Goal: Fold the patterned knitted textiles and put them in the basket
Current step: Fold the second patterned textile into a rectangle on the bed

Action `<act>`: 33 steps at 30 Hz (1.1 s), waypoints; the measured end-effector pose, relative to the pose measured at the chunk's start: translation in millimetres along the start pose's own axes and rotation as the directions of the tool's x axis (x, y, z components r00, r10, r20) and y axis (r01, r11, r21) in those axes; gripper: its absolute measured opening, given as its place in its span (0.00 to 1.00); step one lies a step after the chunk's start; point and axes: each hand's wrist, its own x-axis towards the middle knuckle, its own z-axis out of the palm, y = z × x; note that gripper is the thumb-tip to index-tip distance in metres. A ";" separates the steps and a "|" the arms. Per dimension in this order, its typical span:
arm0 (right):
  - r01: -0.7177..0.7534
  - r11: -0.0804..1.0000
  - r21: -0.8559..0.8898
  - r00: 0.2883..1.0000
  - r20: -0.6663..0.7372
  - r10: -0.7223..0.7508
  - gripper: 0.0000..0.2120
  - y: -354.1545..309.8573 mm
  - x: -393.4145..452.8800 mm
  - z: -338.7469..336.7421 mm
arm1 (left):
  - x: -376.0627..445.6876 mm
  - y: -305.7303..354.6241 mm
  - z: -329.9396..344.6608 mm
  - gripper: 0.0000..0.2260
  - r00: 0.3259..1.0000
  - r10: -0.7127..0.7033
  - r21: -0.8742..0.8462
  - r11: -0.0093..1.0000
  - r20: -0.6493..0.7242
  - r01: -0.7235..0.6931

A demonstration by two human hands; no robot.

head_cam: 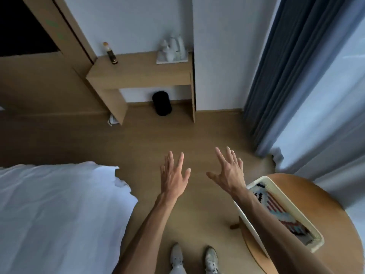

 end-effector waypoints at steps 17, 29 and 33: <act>0.517 0.854 0.056 0.801 0.321 -0.506 0.36 -380.7 -144.4 187.1 | -278.7 -357.6 -102.3 0.30 0.750 -0.640 -0.043 0.765 -0.168 0.643; 0.790 0.597 0.137 0.457 0.518 -0.723 0.33 -589.0 -295.0 321.1 | -475.1 -531.7 -144.6 0.29 0.419 -0.888 -0.202 0.453 -0.190 0.868; 0.831 0.524 0.184 0.326 0.604 -0.728 0.32 -647.9 -332.7 370.7 | -525.9 -587.1 -133.3 0.25 0.323 -0.926 -0.283 0.369 -0.197 0.885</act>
